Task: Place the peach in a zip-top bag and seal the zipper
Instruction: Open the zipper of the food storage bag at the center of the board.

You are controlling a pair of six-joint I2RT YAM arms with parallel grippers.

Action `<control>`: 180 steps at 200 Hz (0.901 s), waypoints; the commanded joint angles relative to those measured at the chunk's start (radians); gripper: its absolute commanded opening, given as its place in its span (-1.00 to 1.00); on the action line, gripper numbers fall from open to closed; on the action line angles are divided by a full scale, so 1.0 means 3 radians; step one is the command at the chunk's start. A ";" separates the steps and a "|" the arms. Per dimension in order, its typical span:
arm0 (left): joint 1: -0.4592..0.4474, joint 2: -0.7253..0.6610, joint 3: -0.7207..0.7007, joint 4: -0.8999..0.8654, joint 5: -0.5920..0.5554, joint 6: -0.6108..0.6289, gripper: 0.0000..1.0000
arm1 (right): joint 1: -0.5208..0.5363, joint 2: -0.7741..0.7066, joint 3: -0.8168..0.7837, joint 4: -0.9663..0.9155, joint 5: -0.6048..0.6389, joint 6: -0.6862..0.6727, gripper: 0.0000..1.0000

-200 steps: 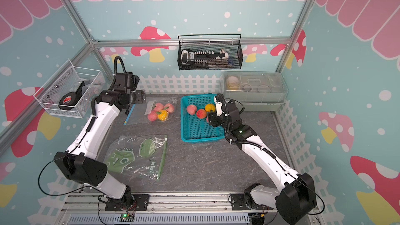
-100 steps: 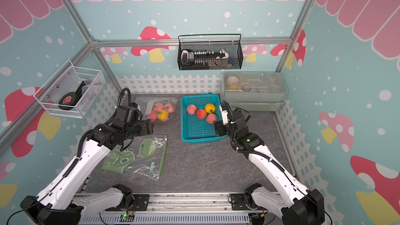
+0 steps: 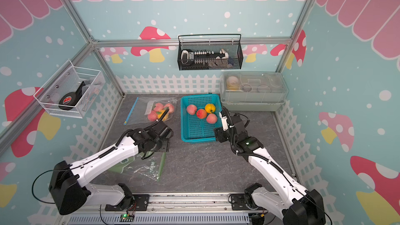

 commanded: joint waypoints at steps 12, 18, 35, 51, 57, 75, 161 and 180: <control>-0.0126 0.0404 0.0055 0.0013 -0.0191 -0.0086 0.27 | -0.0015 -0.0034 -0.0028 0.0012 0.0040 0.0042 0.56; -0.0136 0.0466 0.0050 0.0029 -0.0192 -0.0094 0.27 | -0.0014 -0.0033 -0.0026 0.0016 0.0048 0.0039 0.56; -0.0139 0.0597 0.0009 0.0091 -0.0169 -0.0085 0.20 | -0.0015 -0.0019 -0.0028 0.0022 0.0061 0.0034 0.57; -0.0137 0.0684 -0.0039 0.0158 -0.0137 -0.0069 0.12 | -0.0014 -0.0003 -0.0033 0.0017 0.0063 0.0034 0.56; -0.0141 0.0716 -0.0061 0.0180 -0.0121 -0.0057 0.10 | -0.0014 -0.0005 -0.0037 0.0020 0.0068 0.0034 0.56; -0.0144 0.0823 -0.0105 0.0193 -0.0178 -0.0046 0.01 | -0.0015 0.0010 -0.0049 0.0024 0.0081 0.0039 0.57; -0.0142 0.1035 -0.0273 0.0200 -0.0288 -0.0099 -0.17 | -0.0017 0.0113 -0.0105 0.0085 0.0056 0.0080 0.57; -0.0142 0.1027 -0.0292 0.0203 -0.0285 -0.0105 -0.18 | -0.0016 0.0130 -0.0103 0.0097 0.0045 0.0087 0.57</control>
